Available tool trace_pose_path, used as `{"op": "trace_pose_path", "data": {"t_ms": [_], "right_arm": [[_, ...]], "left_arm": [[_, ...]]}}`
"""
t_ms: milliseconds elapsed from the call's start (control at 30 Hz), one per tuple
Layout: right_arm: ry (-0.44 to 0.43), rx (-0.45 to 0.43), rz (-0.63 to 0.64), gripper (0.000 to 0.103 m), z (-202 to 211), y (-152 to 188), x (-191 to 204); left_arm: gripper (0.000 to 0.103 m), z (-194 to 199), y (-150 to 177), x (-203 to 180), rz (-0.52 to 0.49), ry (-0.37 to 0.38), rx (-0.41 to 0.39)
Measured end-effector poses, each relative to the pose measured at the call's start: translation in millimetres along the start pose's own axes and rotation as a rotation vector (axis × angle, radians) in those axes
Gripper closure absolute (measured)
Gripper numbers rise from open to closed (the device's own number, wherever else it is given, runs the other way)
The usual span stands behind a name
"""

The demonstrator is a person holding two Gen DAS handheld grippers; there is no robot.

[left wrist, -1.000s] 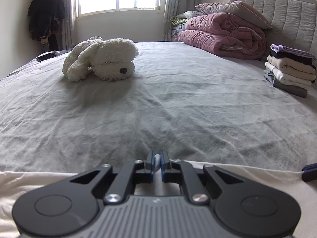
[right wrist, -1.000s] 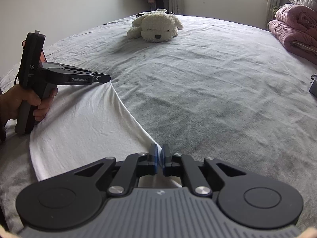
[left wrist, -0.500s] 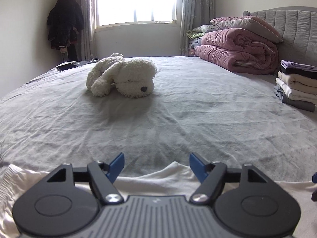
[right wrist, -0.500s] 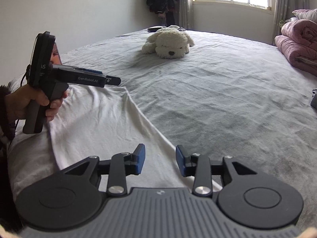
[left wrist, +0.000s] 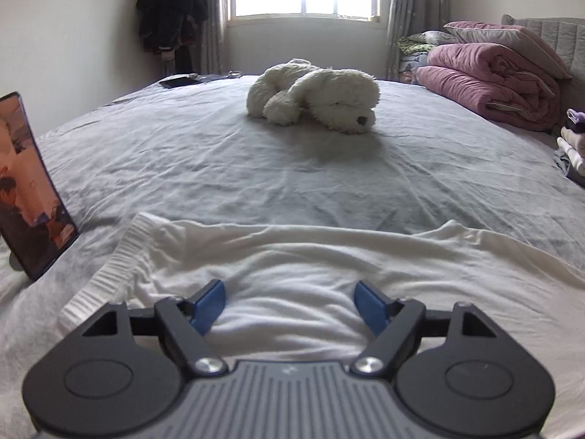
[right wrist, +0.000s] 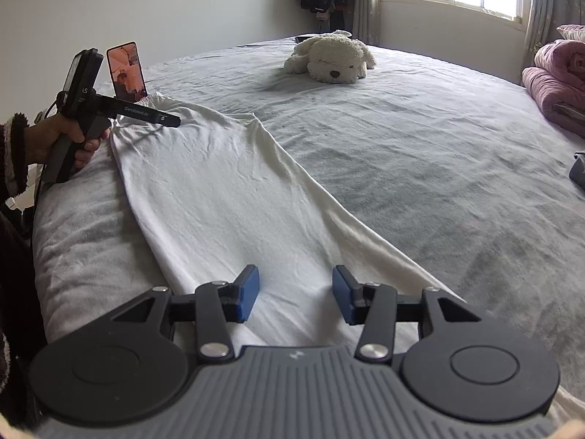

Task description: Fold clothes

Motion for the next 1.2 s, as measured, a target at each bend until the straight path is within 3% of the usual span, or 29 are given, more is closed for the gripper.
{"op": "trace_pose_path", "data": {"t_ms": [200, 367, 533, 700, 867, 1033, 1200], "right_arm": [[0.113, 0.087, -0.081, 0.053, 13.9, 4.0, -22.0], [0.221, 0.151, -0.183, 0.053, 35.9, 18.3, -46.5], [0.310, 0.211, -0.291, 0.053, 53.7, 48.0, -74.5], [0.413, 0.254, -0.421, 0.053, 71.6, 68.7, -105.0], [0.560, 0.310, -0.450, 0.053, 87.2, 81.8, -128.1], [0.570, 0.306, -0.598, 0.053, 107.1, 90.0, -146.4], [0.581, 0.292, -0.707, 0.053, 114.3, 95.3, -155.2]], "left_arm": [[0.023, 5.9, -10.6, -5.6, 0.014, -0.044, 0.028], [0.022, 12.8, -21.2, -47.3, -0.060, 0.066, -0.001], [0.022, 12.0, -17.5, -82.0, -0.128, 0.151, 0.022], [0.022, 17.5, -13.8, -108.0, -0.114, 0.232, 0.040], [0.021, 32.6, -17.5, -137.7, -0.153, 0.293, 0.030], [0.015, 49.6, -21.6, -154.9, -0.166, 0.321, 0.019], [0.014, 45.0, -14.1, -160.6, -0.082, 0.393, 0.049]]}}
Point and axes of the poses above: each gripper's, at about its wrist camera, not at the fingertips, and z roughly against the way its jaws point, x to its left, y to its underside, the point moved 8 cm from there along -z, roughly the way its jaws point, and after that the axes turned 13 degrees about y, right-handed, at the moved point
